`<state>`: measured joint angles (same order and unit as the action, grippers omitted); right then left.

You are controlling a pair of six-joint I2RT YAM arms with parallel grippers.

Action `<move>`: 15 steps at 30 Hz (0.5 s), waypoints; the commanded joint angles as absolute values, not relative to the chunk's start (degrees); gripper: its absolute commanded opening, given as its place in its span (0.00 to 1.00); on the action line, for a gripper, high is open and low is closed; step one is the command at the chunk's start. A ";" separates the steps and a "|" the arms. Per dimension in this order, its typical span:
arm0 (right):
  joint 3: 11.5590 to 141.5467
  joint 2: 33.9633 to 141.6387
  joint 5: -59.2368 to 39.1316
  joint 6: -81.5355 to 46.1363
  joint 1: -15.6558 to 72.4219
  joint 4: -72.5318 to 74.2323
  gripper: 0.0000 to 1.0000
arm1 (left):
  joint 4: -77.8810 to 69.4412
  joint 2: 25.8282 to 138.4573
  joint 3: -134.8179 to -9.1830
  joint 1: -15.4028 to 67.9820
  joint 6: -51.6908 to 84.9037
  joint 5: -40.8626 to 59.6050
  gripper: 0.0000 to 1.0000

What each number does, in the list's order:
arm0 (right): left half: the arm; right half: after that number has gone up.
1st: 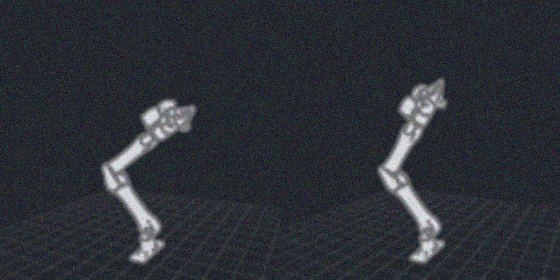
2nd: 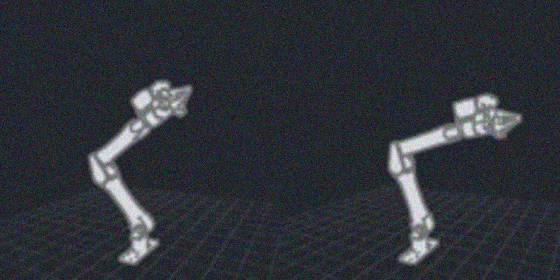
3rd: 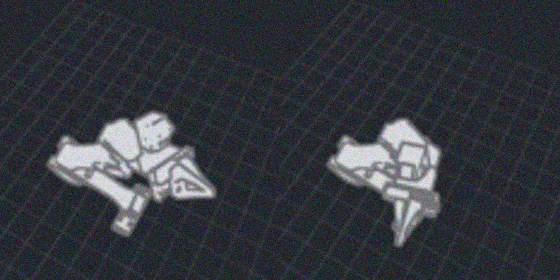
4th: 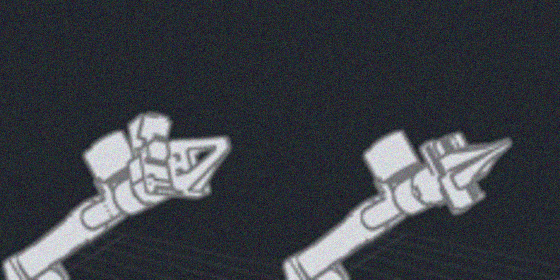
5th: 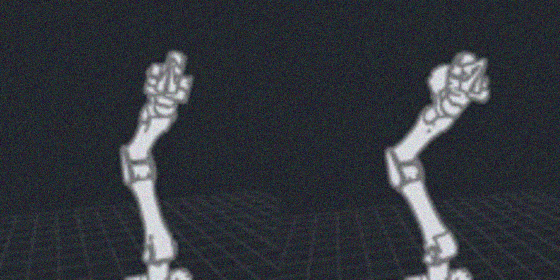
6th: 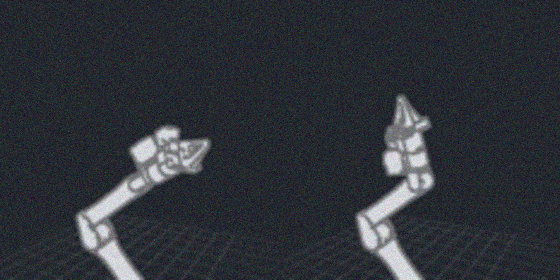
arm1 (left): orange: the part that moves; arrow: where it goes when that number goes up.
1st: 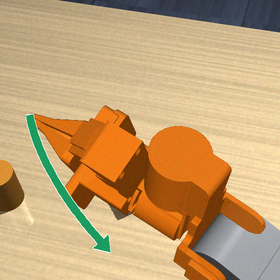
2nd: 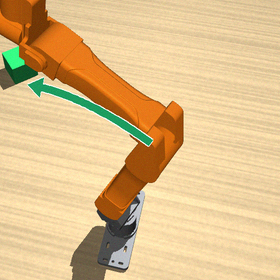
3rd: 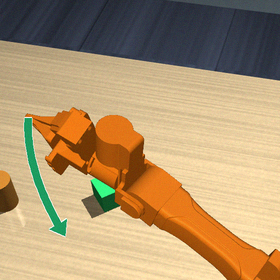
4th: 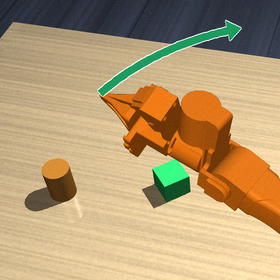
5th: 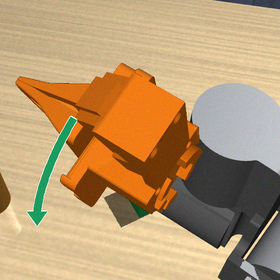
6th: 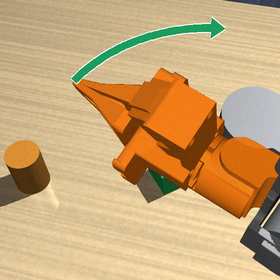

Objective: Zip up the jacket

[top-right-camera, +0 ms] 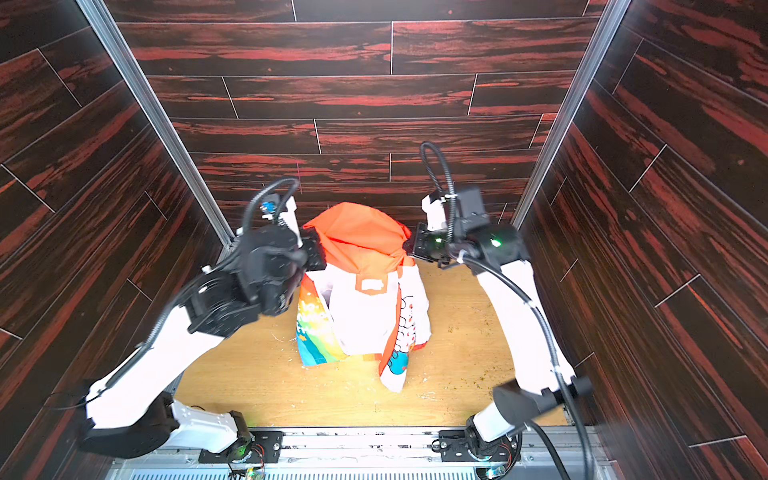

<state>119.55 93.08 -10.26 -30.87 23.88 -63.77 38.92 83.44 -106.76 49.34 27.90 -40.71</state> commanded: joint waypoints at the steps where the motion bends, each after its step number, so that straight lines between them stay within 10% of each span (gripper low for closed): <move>1: 122.63 100.79 -7.79 -30.23 23.92 -62.65 0.00 | 38.18 89.43 -107.49 42.90 29.87 -34.72 0.00; 9: 150.47 128.82 -13.10 -31.13 17.84 -66.55 0.00 | 42.14 112.81 -124.63 28.69 31.67 -21.58 0.00; 11: 160.48 137.05 -15.36 -33.98 15.16 -68.48 0.13 | 46.01 120.83 -133.80 25.78 32.90 -19.33 0.02; 15: 162.37 143.10 -19.28 -39.17 10.56 -66.06 0.36 | 56.95 136.78 -159.03 22.28 34.62 -14.34 0.44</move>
